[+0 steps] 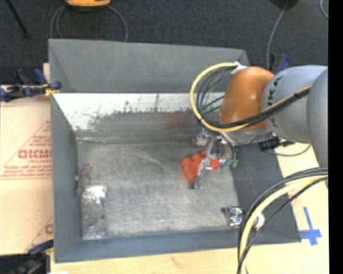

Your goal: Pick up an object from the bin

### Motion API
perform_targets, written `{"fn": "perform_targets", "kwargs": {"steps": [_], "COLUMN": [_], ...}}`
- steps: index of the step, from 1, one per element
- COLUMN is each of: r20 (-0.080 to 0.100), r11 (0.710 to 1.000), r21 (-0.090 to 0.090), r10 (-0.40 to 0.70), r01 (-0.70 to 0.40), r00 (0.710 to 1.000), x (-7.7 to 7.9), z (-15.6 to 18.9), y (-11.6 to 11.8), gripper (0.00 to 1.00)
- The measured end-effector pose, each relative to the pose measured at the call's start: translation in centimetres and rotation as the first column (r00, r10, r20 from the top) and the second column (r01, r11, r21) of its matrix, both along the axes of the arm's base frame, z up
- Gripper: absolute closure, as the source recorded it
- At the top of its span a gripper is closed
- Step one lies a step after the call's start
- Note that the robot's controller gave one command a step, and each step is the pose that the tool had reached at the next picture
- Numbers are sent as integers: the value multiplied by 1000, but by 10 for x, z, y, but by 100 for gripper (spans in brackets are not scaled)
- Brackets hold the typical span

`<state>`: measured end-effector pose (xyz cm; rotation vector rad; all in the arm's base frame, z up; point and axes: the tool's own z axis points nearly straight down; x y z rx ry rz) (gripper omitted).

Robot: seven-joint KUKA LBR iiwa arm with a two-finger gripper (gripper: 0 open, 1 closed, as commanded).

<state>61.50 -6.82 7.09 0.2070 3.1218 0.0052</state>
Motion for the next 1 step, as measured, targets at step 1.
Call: {"fn": "perform_targets", "kwargs": {"steps": [1], "r20": [12], "r11": [1000], "r21": [-2], "r10": [3], "r01": [-3], "r00": [1000], "x": [4], "z": [7], "y": [1], "gripper": [100]}}
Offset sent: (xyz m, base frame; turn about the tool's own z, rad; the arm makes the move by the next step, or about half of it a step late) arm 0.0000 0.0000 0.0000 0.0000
